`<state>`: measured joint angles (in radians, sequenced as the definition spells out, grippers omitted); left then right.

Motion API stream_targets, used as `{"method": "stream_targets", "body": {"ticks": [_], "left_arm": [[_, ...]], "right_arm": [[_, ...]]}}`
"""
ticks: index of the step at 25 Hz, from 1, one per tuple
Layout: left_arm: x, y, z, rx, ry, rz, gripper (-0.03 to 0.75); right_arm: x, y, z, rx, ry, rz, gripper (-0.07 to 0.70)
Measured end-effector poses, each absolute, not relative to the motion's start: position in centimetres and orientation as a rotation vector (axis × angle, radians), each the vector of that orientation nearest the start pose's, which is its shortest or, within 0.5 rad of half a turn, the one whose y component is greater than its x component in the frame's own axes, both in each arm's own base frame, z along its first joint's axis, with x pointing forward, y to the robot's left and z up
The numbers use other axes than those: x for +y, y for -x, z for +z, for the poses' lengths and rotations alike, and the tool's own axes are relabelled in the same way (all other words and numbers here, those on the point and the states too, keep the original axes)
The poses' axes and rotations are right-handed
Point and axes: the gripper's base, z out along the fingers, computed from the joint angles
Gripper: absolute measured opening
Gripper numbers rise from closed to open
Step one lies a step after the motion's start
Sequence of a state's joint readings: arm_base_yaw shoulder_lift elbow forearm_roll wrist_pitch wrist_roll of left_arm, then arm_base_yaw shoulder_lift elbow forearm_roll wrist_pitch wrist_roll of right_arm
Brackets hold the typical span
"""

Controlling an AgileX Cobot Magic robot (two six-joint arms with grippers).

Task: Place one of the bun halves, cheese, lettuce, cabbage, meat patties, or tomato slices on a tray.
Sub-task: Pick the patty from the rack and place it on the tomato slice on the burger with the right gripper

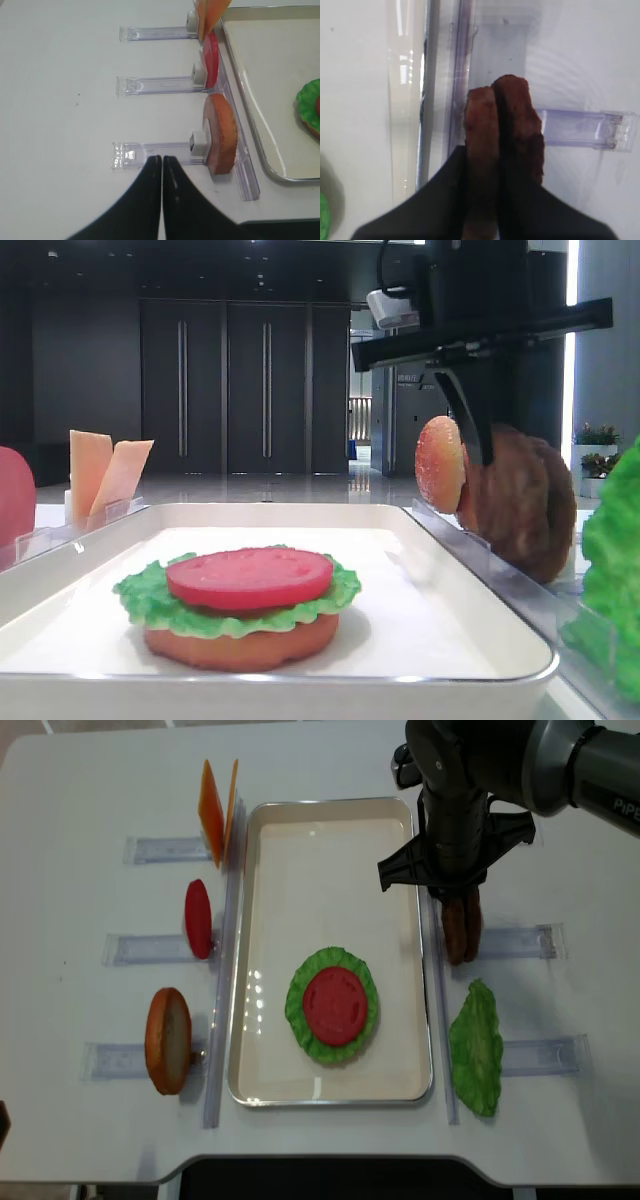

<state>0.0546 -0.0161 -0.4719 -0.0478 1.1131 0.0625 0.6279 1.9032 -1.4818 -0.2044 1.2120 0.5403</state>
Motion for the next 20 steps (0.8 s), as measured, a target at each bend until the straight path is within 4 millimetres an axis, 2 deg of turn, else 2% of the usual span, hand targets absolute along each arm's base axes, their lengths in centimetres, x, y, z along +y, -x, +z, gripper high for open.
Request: {"method": "stream_targets", "body": {"ticks": [11,17,20], "left_arm": [[-0.4,0.6,26.5,2.108,-0.012,0.012,-0.001],[-0.4,0.6,26.5,2.108,-0.012,0.012,-0.001],[-0.4,0.6,26.5,2.108,-0.012,0.012,-0.001]], "right_arm": [[21.5,-30.5,29.4,2.909,0.179,0.113,0.111],[21.4,-29.3,31.4,2.891,0.183,0.239,0.111],[22.0,-28.5,32.0,2.887,0.219,0.287,0.111]]}}
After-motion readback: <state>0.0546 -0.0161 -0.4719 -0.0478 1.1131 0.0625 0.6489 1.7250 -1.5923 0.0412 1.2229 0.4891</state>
